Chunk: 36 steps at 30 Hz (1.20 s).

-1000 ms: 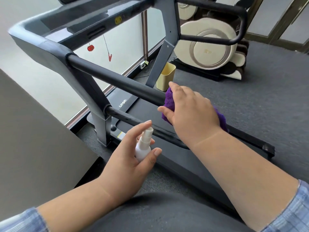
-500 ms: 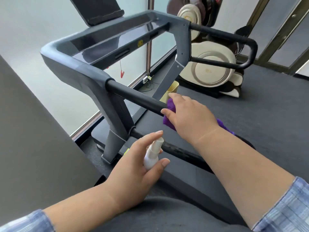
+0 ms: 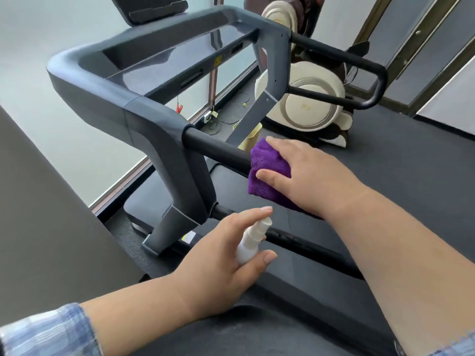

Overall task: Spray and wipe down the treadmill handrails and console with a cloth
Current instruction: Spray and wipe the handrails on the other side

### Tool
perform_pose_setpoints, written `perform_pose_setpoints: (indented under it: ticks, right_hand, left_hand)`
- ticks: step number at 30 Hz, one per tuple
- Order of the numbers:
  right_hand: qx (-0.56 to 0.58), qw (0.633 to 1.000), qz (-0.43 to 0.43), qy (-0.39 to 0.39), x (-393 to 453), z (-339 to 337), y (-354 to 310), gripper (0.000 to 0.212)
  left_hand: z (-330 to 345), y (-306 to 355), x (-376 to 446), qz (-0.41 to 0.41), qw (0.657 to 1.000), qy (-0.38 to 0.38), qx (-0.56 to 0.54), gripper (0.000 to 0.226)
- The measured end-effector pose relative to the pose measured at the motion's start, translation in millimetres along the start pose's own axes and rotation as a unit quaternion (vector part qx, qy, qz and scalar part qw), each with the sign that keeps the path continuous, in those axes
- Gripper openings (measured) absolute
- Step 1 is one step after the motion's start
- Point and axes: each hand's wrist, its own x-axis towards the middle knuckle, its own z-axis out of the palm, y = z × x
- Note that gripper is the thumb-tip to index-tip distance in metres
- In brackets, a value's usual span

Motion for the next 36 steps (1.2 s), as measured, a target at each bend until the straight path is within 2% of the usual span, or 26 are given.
perform_pose_setpoints:
  ticks: [4, 7, 13, 18, 23, 28, 32, 36]
  right_hand:
    - [-0.123, 0.992, 0.013, 0.016, 3.4, 14.9, -10.5, 0.085]
    - [-0.155, 0.986, -0.010, 0.058, 20.7, 23.6, -34.1, 0.086]
    - [-0.157, 0.983, -0.038, 0.086, 59.3, 33.4, -76.9, 0.077]
    - [-0.137, 0.987, -0.060, 0.066, 89.4, 36.3, -110.0, 0.075]
    - [-0.080, 0.994, -0.060, 0.034, 79.9, 27.9, -93.2, 0.069]
    - [-0.056, 0.998, -0.020, 0.018, 55.1, 22.3, -64.1, 0.068]
    - [-0.089, 0.995, -0.025, 0.024, 67.5, 21.2, -81.3, 0.064]
    - [-0.096, 0.995, -0.031, 0.004, 93.5, 24.5, -107.4, 0.062]
  left_hand:
    - [-13.1, -15.8, -1.4, -0.047, 0.998, 0.044, -0.029, 0.057]
    - [-17.7, -20.1, -2.1, -0.051, 0.996, 0.054, -0.048, 0.057]
    - [-23.7, -23.8, -4.3, -0.054, 0.994, 0.067, -0.072, 0.057]
    - [-22.1, -21.7, -7.1, -0.067, 0.993, 0.060, -0.077, 0.057]
    - [-22.5, -15.1, -13.4, -0.047, 0.997, 0.041, -0.050, 0.059]
    - [-39.3, -20.8, -23.2, -0.051, 0.994, 0.086, -0.044, 0.057]
    - [-49.0, -25.3, -30.2, -0.057, 0.989, 0.121, -0.062, 0.056]
    - [-48.8, -23.8, -30.8, -0.061, 0.988, 0.121, -0.071, 0.056]
